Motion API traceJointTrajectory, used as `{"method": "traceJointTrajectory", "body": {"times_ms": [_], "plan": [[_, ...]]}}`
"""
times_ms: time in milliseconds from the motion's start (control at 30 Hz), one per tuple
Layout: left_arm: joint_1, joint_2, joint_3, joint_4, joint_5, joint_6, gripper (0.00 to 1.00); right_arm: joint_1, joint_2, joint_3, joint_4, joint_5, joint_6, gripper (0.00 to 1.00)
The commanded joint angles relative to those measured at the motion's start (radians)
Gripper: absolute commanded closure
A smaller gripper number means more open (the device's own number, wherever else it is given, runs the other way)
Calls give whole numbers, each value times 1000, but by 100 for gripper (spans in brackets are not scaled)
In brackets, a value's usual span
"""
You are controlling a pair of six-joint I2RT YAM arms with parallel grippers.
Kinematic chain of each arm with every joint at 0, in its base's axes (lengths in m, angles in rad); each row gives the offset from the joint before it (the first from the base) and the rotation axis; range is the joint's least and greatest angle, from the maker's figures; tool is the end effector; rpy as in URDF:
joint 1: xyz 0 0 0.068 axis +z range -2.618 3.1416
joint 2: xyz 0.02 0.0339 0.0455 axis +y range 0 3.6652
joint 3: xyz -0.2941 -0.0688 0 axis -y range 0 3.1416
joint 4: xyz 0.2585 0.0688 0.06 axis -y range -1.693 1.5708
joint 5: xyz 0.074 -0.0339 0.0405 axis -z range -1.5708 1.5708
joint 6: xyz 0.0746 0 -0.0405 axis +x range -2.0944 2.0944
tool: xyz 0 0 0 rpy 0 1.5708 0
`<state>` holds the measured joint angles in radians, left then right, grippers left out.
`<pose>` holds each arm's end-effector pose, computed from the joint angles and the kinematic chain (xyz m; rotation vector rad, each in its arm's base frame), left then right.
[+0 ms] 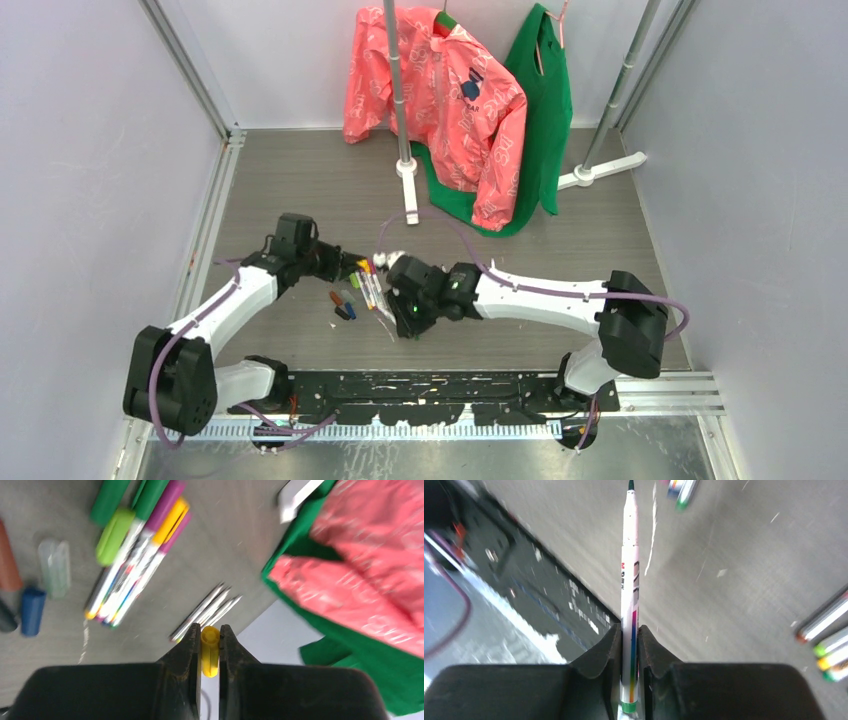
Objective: Open the pen caps
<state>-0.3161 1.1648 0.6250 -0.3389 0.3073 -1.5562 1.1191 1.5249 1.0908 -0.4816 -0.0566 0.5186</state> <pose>0.2297 -0.0989 0.1906 -1.4869 2.3493 -1.0609 0.1519 0.3228 0.2353 -0.8068 2.5197 0.7077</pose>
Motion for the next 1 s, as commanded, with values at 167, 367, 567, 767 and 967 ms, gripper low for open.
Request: {"method": "traceJointTrajectory", "body": {"times_ms": [167, 367, 567, 767, 967], "plan": [[87, 69, 168, 111, -47, -43, 100, 144, -29, -4, -232, 155, -35, 99], [97, 92, 250, -78, -59, 158, 100, 142, -49, 26, -259, 280, -29, 99], [80, 100, 305, -337, -157, 386, 100, 79, 6, 58, -262, 370, -4, 99], [57, 104, 316, -479, -243, 498, 100, -44, 63, 82, -194, 371, 26, 96], [26, 132, 337, -558, -334, 549, 100, -112, 158, 126, -157, 345, 15, 91]]}}
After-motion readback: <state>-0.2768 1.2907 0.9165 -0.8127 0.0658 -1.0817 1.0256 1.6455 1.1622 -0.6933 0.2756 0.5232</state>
